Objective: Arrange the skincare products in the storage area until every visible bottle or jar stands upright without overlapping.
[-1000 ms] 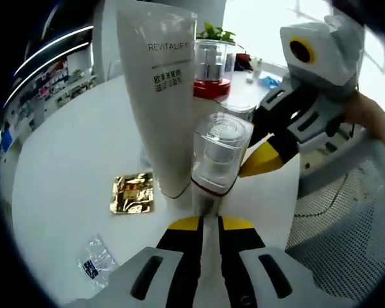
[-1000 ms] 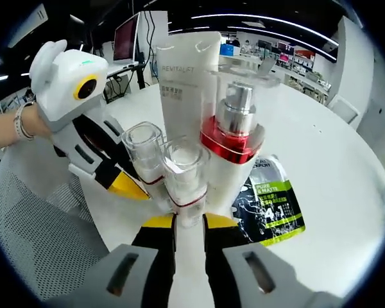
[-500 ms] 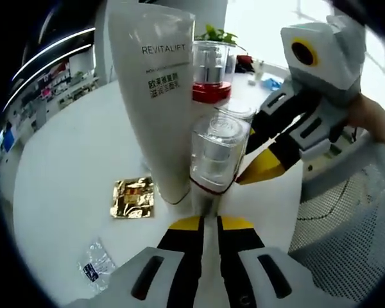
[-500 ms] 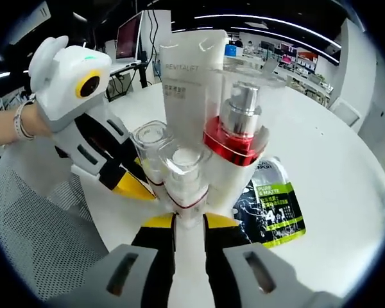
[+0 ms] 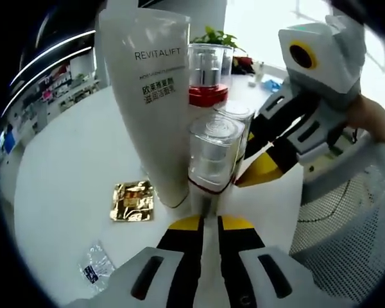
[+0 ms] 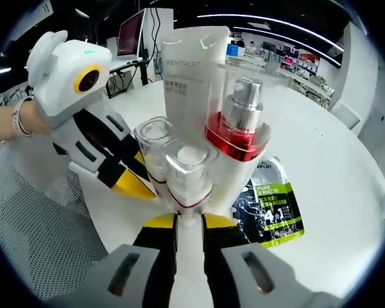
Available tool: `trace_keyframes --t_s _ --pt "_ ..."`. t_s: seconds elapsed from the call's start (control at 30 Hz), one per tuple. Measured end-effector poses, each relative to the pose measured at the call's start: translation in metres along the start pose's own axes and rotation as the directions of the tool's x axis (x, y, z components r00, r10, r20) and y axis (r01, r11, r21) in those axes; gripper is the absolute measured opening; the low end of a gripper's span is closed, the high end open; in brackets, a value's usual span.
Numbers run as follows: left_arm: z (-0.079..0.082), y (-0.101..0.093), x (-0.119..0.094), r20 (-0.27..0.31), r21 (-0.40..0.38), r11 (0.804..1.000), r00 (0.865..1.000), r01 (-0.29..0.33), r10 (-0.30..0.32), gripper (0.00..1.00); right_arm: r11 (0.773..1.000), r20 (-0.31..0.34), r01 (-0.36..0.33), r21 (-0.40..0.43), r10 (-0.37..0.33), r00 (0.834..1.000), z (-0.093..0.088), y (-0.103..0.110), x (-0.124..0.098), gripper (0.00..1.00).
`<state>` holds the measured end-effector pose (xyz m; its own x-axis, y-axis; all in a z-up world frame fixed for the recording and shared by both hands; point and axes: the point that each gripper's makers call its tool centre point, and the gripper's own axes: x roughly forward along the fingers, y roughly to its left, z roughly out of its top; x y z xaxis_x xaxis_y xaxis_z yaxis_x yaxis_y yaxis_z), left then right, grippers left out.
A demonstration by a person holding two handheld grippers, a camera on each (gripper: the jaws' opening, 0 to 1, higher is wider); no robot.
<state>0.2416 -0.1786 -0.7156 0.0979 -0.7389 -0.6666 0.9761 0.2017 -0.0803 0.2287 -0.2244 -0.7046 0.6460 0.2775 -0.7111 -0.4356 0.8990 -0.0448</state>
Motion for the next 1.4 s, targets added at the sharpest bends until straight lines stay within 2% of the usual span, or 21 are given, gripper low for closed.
trace_keyframes --t_s 0.13,0.93,1.1,1.4 --pt "0.003 0.004 0.0 0.02 -0.004 1.0 0.999 -0.024 0.025 0.05 1.0 0.001 0.0 0.004 0.0 1.0 0.0 0.0 0.0 0.15" --pt "0.004 0.001 -0.001 0.029 -0.014 1.0 0.999 -0.023 0.023 0.05 0.999 -0.001 0.016 -0.034 -0.016 1.0 -0.001 -0.001 0.0 0.15" --pt "0.005 -0.002 -0.002 0.03 -0.022 1.0 1.0 -0.005 0.005 0.07 1.0 0.006 0.018 -0.023 -0.018 1.0 -0.001 0.0 -0.003 0.16" --pt "0.008 0.0 -0.012 0.04 0.0 1.0 0.999 -0.012 0.012 0.11 0.999 0.023 0.037 -0.021 -0.036 0.999 0.004 0.0 -0.009 0.21"
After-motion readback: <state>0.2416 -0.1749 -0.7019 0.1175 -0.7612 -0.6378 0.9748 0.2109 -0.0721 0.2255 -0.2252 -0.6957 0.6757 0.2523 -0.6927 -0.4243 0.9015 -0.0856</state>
